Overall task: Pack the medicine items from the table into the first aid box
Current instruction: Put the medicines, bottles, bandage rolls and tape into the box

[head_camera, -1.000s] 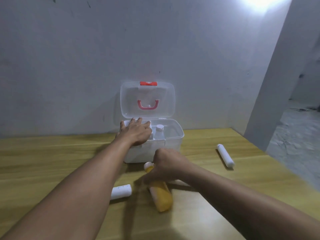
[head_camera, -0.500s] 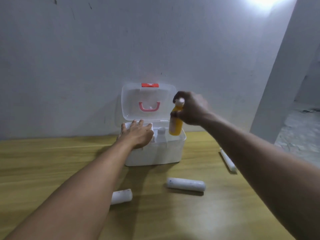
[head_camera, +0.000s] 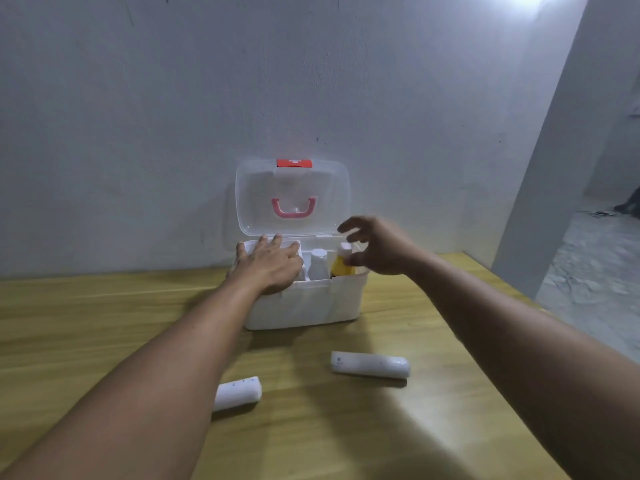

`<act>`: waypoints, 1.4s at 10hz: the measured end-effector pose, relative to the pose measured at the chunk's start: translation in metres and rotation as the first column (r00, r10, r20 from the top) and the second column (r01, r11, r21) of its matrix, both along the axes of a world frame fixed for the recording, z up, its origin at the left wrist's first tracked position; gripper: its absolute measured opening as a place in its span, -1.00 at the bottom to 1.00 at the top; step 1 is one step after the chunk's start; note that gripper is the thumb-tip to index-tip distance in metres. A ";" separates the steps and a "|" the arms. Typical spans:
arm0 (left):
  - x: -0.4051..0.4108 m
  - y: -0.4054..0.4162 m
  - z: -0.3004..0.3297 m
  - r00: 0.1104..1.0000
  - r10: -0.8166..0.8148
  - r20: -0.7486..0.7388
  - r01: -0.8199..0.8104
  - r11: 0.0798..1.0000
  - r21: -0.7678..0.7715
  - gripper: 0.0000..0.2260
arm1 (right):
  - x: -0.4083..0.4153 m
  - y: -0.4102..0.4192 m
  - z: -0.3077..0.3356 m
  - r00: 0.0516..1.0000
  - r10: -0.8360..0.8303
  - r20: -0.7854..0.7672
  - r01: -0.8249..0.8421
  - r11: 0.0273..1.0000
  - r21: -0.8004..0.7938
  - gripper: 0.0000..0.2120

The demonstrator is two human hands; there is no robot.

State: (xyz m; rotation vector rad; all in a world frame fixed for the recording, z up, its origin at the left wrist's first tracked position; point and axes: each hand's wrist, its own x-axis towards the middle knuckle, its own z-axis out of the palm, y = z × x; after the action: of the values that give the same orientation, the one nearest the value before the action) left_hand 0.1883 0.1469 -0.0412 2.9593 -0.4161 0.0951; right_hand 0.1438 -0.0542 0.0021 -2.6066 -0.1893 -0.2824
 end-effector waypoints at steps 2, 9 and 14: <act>0.001 -0.001 0.002 1.000 0.009 0.007 -0.009 1.000 0.025 -0.51 | -0.012 -0.075 -0.024 0.920 -0.384 -0.083 0.340 0.884 -0.321 -0.94; -0.004 -0.002 0.004 1.000 0.014 -0.001 -0.014 0.999 0.040 -0.52 | -0.103 0.026 -0.056 0.893 0.327 -0.309 -0.449 0.677 -0.584 -0.58; -0.002 -0.001 0.002 1.000 0.013 0.003 -0.013 1.000 0.028 -0.51 | -0.060 0.025 0.020 0.734 -0.195 0.650 0.000 0.958 0.288 -0.66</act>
State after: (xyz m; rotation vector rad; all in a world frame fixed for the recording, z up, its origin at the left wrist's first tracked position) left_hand 0.1859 0.1459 -0.0388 2.9898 -0.4017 0.0957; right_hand 0.0837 -0.0295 0.0224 -2.1300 -0.2374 -1.2133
